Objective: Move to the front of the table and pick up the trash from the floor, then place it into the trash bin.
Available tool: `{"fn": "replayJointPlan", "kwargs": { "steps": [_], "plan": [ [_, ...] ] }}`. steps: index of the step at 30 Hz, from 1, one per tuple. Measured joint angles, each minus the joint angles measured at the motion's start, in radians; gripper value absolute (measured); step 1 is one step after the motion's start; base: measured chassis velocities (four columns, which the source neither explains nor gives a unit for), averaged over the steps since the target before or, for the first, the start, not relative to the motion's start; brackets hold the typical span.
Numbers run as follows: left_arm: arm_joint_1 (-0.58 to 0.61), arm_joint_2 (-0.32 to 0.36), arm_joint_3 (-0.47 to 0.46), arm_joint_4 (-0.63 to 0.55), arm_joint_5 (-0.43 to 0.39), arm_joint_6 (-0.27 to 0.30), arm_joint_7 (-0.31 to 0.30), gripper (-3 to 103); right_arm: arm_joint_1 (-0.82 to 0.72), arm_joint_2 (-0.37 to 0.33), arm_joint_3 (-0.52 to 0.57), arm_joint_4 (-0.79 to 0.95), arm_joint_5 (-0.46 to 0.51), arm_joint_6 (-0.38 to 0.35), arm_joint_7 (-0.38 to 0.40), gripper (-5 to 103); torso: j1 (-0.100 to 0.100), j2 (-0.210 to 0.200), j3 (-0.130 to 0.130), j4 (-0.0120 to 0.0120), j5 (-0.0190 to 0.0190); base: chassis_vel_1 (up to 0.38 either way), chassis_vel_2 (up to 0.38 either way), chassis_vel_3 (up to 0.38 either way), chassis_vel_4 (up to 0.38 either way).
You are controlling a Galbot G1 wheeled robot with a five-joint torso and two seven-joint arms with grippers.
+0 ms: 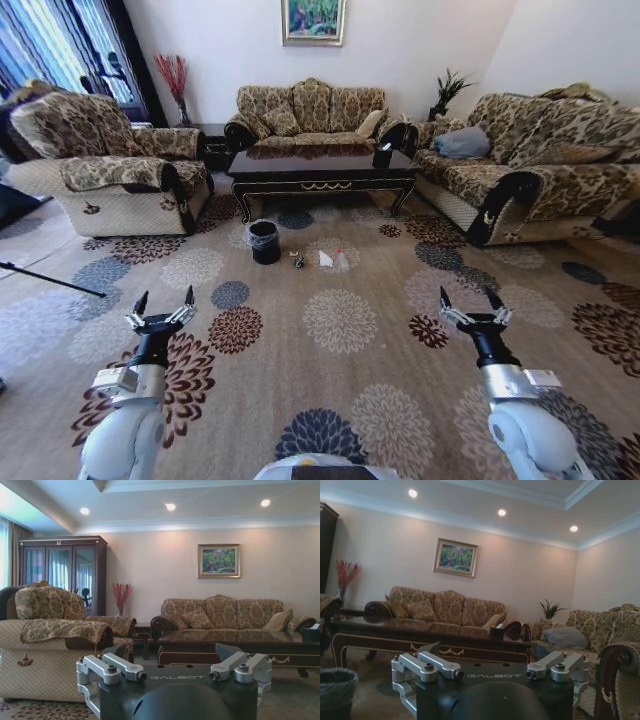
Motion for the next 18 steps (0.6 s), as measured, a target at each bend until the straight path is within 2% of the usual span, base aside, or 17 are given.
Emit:
{"fn": "replayJointPlan", "kwargs": {
  "steps": [5, 18],
  "plan": [
    [-0.001, 0.004, -0.002, 0.001, 0.000, -0.001, 0.000, 100, -0.001, -0.002, -0.001, 0.006, -0.006, -0.028, 0.001, 100, -0.008, -0.018, -0.011, 0.0000, 0.0000, 0.000, 0.000, 0.000, 0.000],
    [-0.010, 0.005, 0.004, 0.015, 0.000, -0.002, 0.002, 100, 0.001, -0.010, -0.010, -0.007, 0.001, -0.018, -0.006, 100, -0.026, -0.067, -0.040, 0.0000, 0.0000, 0.000, 0.000, 0.000, 0.000]
  ]
}}
